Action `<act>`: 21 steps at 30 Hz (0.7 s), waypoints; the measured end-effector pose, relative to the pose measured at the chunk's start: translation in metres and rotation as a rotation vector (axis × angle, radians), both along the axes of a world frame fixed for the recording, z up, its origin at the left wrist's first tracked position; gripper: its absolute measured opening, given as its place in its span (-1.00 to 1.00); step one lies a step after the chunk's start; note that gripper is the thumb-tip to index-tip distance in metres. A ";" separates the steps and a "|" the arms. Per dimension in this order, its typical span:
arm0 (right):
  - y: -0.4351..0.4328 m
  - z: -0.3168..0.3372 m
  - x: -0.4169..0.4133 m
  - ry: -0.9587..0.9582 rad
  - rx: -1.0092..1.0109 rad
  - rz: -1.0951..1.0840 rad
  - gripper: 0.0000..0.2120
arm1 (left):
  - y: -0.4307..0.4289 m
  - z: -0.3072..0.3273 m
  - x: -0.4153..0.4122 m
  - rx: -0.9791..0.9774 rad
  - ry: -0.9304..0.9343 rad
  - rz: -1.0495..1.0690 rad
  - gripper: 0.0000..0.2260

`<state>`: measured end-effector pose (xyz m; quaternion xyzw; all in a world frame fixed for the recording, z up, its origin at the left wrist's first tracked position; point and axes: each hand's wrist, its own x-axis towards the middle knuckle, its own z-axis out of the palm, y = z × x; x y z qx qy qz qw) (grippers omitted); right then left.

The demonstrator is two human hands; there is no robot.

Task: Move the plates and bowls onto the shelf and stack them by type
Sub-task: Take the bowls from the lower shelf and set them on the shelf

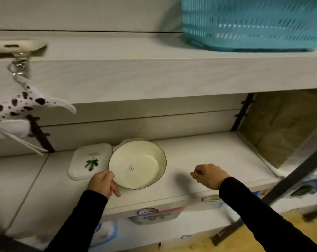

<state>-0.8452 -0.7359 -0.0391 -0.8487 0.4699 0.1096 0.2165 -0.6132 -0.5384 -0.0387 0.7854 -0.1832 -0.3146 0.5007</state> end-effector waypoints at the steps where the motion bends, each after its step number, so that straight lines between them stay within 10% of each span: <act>1: -0.007 0.002 -0.009 0.024 -0.014 0.034 -0.75 | -0.011 -0.002 -0.008 -0.005 0.013 0.007 -0.73; 21: -0.082 0.008 -0.073 0.029 -0.110 0.175 -0.66 | -0.170 -0.039 -0.085 0.207 0.090 -0.071 -0.75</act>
